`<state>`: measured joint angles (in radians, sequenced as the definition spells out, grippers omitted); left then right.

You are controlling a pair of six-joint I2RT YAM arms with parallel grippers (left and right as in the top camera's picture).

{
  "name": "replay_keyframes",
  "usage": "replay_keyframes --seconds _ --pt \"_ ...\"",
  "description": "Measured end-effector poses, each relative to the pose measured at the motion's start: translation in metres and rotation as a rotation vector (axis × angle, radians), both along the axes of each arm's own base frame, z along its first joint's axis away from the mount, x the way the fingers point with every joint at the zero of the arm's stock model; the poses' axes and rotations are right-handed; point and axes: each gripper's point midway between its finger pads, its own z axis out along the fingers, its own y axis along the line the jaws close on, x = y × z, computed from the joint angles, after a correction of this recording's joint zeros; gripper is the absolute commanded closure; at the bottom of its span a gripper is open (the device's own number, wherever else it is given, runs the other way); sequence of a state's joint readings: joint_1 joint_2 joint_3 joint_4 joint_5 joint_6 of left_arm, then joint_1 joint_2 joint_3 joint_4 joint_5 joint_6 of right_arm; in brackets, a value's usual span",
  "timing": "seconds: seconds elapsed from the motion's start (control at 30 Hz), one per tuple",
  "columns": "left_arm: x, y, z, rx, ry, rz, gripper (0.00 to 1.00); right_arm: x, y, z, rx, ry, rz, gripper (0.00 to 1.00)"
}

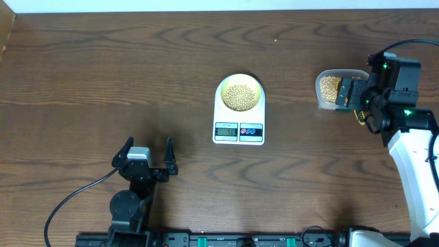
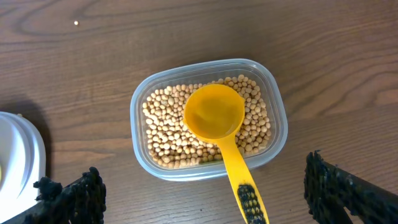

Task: Scoop item into bowl and weigh 50g on scale

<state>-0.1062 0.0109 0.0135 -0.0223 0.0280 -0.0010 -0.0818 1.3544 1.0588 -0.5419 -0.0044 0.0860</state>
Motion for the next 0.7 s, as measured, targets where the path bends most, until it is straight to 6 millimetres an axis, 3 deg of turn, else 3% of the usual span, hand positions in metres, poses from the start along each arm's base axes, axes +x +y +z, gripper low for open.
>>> replay_keyframes --seconds 0.7 --pt "0.0 0.0 -0.0001 -0.03 0.003 0.003 0.02 0.0 -0.0001 0.0 0.0 0.0 0.0 0.01"
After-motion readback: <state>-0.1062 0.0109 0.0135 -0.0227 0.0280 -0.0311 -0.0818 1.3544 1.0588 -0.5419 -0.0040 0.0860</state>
